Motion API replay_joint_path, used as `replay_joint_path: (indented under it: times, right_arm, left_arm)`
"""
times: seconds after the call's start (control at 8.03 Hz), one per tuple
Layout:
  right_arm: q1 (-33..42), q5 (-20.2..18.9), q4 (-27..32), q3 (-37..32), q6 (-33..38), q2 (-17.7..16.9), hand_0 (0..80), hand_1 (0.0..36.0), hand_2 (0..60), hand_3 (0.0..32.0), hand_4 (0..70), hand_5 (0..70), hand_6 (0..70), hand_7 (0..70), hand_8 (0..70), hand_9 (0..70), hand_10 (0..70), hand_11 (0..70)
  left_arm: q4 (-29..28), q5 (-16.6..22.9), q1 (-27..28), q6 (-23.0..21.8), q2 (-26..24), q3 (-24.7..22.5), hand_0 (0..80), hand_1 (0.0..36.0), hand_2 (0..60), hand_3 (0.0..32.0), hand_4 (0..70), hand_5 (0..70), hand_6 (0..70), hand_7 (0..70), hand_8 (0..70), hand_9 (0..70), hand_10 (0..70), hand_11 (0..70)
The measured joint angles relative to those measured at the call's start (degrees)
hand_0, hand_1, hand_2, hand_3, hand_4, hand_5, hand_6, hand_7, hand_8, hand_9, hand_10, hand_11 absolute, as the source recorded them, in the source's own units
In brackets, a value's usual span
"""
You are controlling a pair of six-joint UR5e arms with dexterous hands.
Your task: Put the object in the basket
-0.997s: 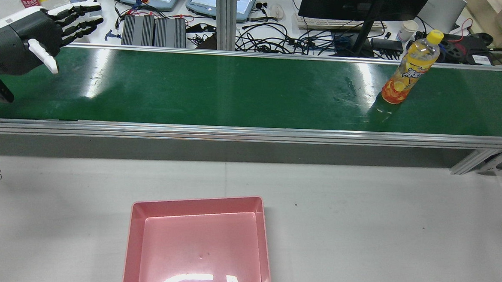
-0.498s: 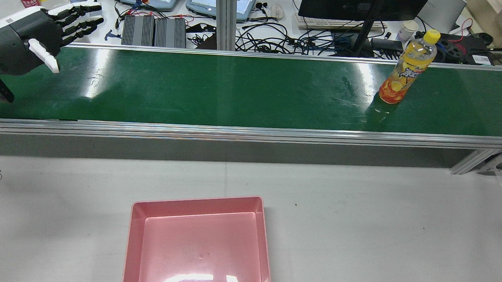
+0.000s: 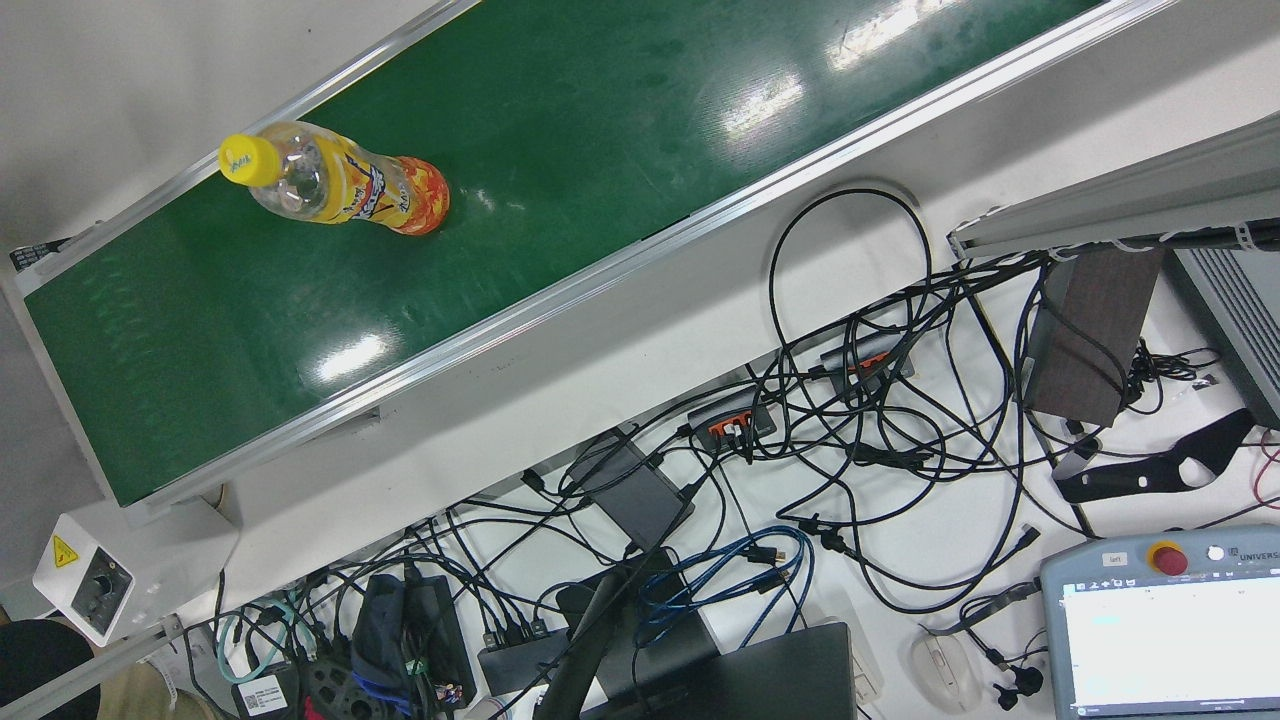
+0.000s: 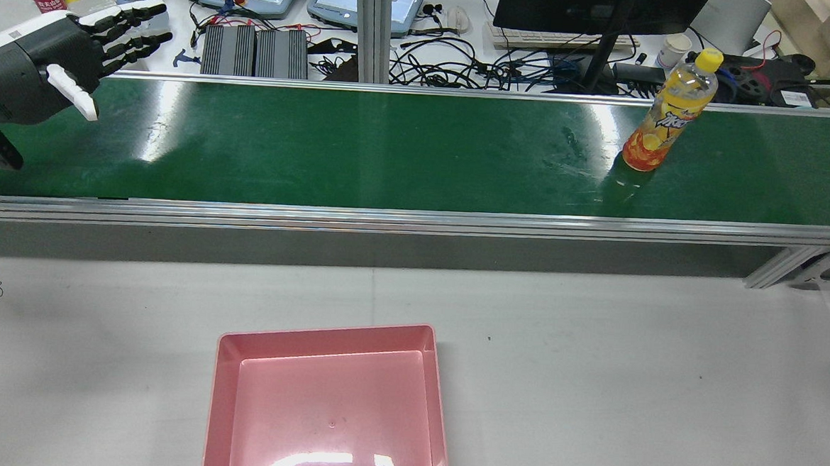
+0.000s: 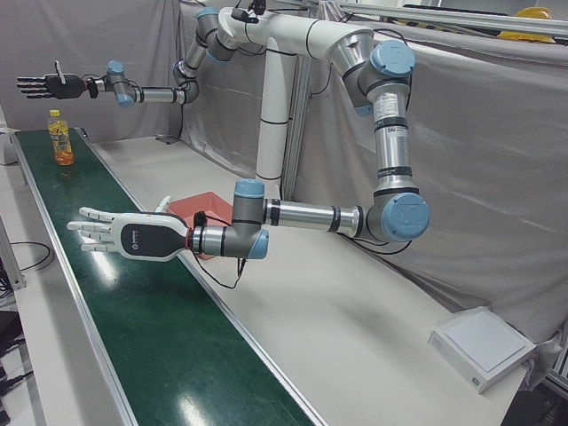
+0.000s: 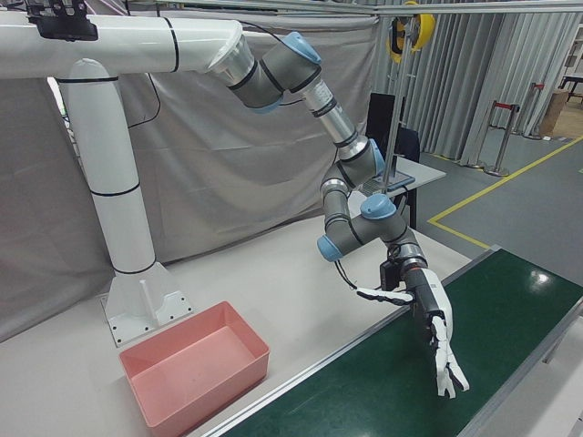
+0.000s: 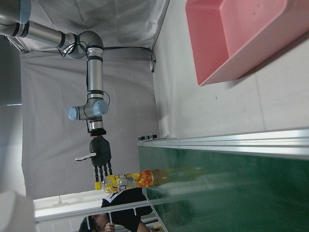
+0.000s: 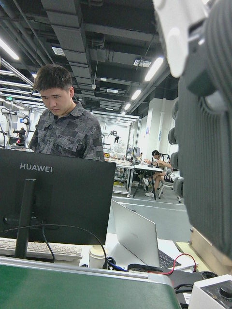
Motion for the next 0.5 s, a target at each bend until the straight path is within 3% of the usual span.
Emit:
replay_joint_path:
  times: [0.5]
  right_arm:
    - [0.0, 0.0, 0.0, 0.0, 0.0, 0.0, 0.0, 0.0, 0.0, 0.0, 0.0, 0.0, 0.0, 0.0, 0.0, 0.0, 0.0, 0.0]
  left_arm:
    - [0.1, 0.0, 0.0, 0.1, 0.0, 0.0, 59.3, 2.8, 0.0, 2.8, 11.7, 13.7, 0.0, 1.3, 8.1, 11.1, 2.2, 4.5]
